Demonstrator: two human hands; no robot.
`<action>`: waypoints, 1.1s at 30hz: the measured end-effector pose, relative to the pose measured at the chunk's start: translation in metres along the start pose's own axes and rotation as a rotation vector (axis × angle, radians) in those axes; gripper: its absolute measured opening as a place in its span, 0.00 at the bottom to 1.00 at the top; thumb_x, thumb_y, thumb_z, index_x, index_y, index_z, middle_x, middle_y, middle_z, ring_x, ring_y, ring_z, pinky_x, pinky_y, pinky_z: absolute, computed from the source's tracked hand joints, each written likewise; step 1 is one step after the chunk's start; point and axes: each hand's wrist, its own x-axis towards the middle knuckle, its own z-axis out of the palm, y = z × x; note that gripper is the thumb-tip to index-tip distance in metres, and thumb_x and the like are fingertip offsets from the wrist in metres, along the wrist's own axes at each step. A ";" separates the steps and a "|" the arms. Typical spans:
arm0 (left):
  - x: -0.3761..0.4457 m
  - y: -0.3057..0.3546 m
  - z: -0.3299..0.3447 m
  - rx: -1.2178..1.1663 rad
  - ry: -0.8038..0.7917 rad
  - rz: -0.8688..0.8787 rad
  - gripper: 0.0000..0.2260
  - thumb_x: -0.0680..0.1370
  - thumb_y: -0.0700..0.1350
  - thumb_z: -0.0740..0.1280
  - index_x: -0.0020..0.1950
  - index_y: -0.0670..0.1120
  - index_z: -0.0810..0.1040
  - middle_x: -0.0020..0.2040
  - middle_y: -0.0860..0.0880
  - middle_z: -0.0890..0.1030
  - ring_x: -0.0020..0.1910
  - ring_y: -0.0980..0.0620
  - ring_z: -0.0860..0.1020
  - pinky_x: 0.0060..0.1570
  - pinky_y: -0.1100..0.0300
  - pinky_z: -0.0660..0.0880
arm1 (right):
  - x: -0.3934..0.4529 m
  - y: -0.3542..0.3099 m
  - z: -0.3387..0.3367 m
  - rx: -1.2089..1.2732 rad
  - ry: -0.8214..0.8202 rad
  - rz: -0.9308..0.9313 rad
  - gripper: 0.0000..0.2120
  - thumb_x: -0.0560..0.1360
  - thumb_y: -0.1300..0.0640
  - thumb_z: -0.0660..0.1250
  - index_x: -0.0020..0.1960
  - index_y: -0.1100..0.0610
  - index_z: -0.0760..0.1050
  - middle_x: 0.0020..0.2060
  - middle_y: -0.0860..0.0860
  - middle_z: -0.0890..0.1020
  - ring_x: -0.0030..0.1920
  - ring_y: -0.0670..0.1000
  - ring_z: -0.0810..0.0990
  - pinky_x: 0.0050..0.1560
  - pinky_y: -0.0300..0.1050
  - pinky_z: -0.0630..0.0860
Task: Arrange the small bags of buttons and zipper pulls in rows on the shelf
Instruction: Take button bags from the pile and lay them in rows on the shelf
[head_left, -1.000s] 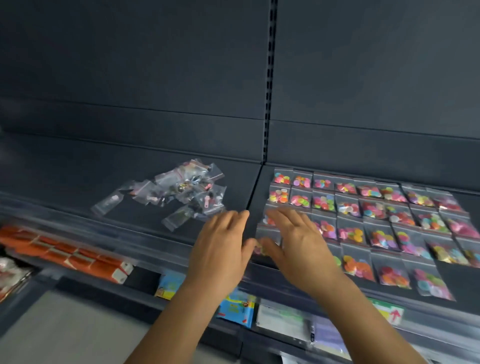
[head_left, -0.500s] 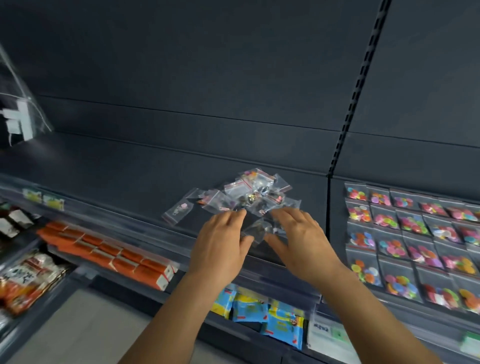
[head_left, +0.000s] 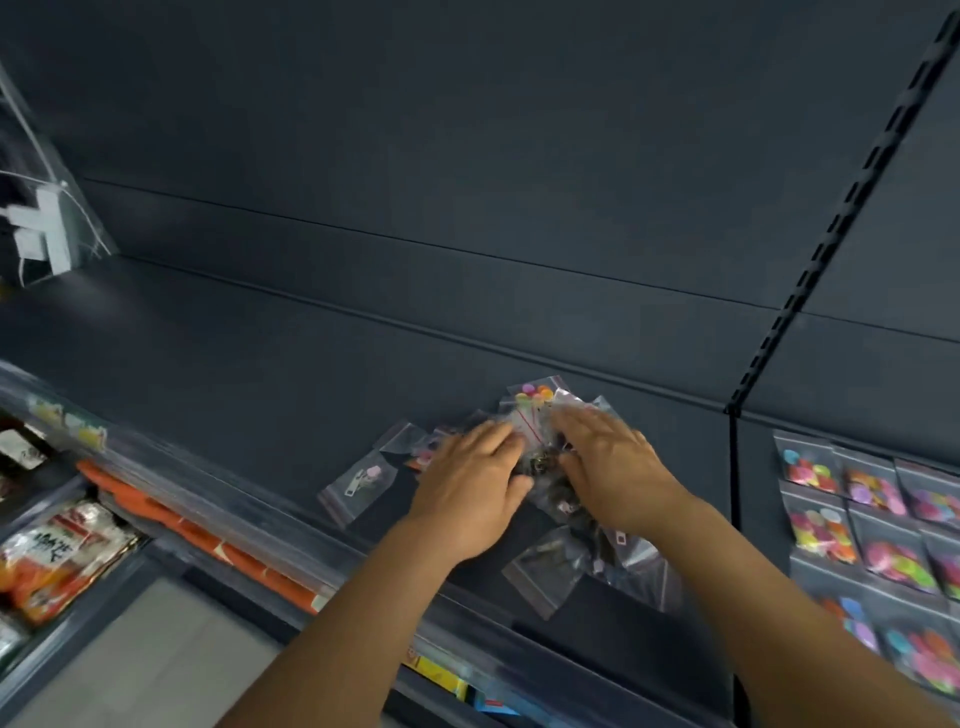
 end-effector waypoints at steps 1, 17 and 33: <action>-0.001 0.000 0.000 -0.029 0.037 0.018 0.19 0.81 0.53 0.54 0.70 0.49 0.68 0.72 0.52 0.66 0.72 0.53 0.61 0.69 0.58 0.54 | 0.002 0.004 0.000 -0.005 -0.008 -0.024 0.18 0.80 0.52 0.54 0.68 0.52 0.65 0.68 0.49 0.70 0.69 0.52 0.66 0.68 0.50 0.63; -0.007 -0.061 -0.012 -0.124 0.071 -0.227 0.18 0.81 0.47 0.57 0.71 0.46 0.67 0.67 0.48 0.74 0.66 0.49 0.69 0.66 0.56 0.63 | 0.032 -0.043 0.010 0.108 0.097 -0.290 0.14 0.77 0.55 0.62 0.61 0.53 0.77 0.59 0.50 0.79 0.62 0.52 0.73 0.66 0.38 0.61; 0.013 -0.079 -0.019 -0.180 0.218 -0.227 0.06 0.75 0.41 0.66 0.45 0.52 0.80 0.41 0.55 0.82 0.46 0.50 0.76 0.55 0.57 0.66 | 0.040 -0.058 0.019 0.052 0.083 -0.132 0.12 0.77 0.55 0.61 0.55 0.51 0.80 0.54 0.47 0.80 0.58 0.50 0.74 0.64 0.47 0.70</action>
